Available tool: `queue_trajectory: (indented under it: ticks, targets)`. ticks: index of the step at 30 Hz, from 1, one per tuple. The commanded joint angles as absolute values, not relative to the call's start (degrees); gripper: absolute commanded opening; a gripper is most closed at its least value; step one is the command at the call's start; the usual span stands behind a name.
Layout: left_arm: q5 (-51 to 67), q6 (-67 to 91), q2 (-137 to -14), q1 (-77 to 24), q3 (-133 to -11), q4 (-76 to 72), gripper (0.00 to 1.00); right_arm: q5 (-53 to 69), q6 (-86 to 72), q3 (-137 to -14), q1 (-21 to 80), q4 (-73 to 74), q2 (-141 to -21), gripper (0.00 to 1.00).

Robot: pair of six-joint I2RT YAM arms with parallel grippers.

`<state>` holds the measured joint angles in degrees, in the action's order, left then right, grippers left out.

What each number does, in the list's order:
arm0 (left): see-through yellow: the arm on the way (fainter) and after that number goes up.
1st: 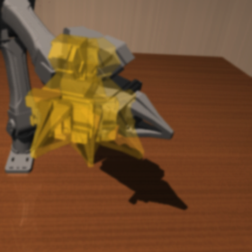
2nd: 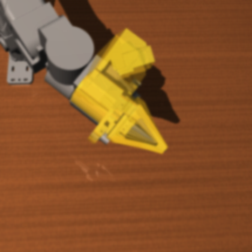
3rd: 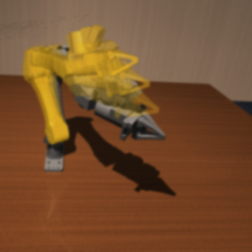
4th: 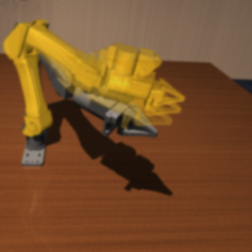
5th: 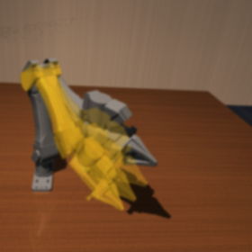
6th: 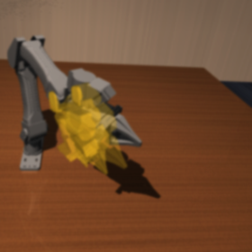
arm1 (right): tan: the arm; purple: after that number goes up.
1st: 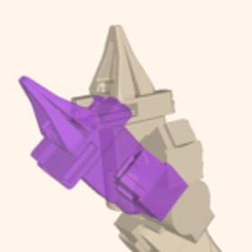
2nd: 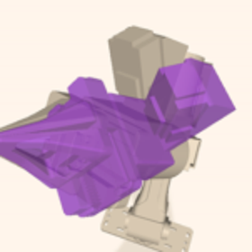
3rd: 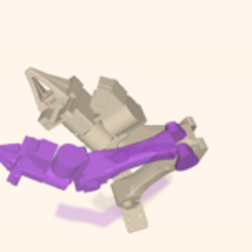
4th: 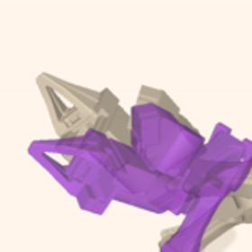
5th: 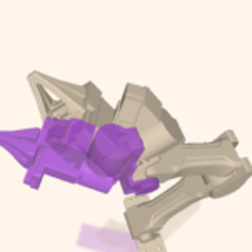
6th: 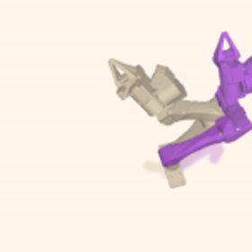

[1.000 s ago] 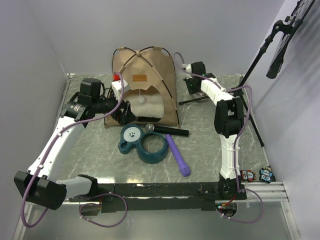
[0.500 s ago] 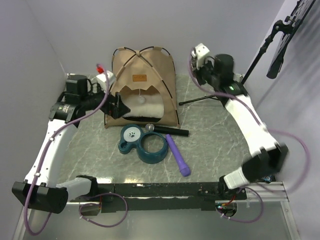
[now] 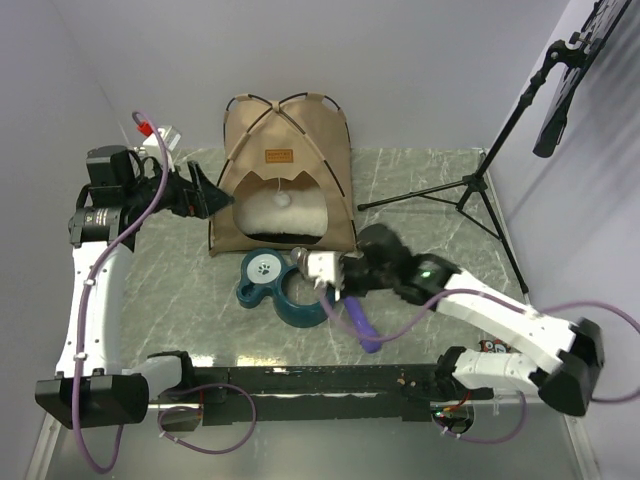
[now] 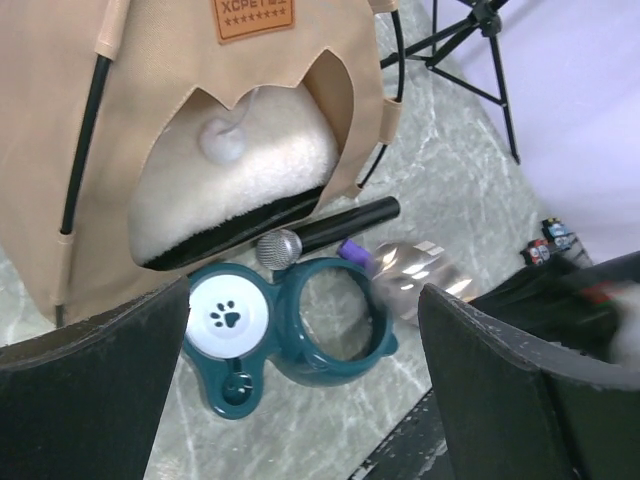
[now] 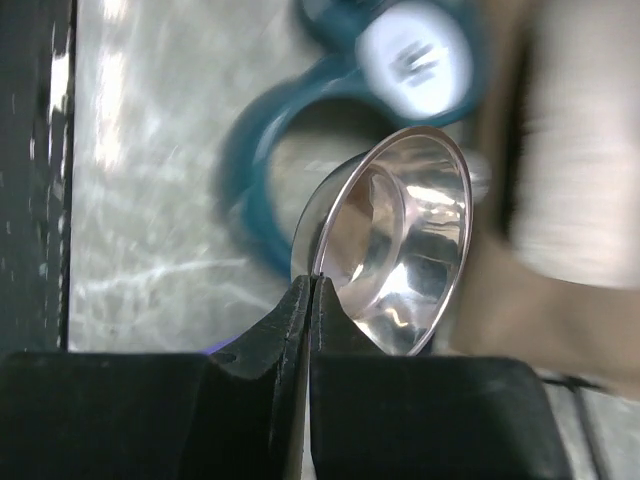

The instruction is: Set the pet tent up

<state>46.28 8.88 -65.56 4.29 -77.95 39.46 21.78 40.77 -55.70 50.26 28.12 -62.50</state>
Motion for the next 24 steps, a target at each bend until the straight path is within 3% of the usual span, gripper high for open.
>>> queue_trajectory:
  ticks: [1,8,13,15,17,18,21,24]
  targets:
    - [49.13,12.04,-63.63,4.66,-76.73,37.88,1.0,16.35,45.7,-53.7,54.4,21.81,-66.87,0.0]
    - [48.87,10.99,-63.28,4.75,-75.76,38.85,1.0,16.44,44.13,-53.87,55.28,15.74,-73.91,0.0]
    - [48.96,9.85,-63.81,4.75,-75.85,40.16,1.0,19.59,40.88,-58.96,55.28,20.46,-80.15,0.0]
    - [48.61,9.14,-63.72,4.75,-76.2,40.86,1.0,21.96,39.56,-61.25,55.28,23.54,-81.56,0.21]
    - [48.34,8.09,-63.98,4.75,-76.81,41.92,1.0,25.12,38.33,-64.23,55.2,28.19,-81.92,0.66]
    - [48.25,7.56,-64.07,4.75,-77.25,42.53,1.0,26.09,38.15,-65.12,54.93,30.21,-81.39,0.79]
    - [48.16,5.98,-64.68,4.75,-78.39,44.03,1.0,29.52,38.58,-65.66,52.4,33.21,-77.53,0.9]
    - [48.43,4.57,-64.69,4.75,-78.49,44.56,1.0,30.67,43.66,-64.95,48.79,37.6,-75.5,0.88]
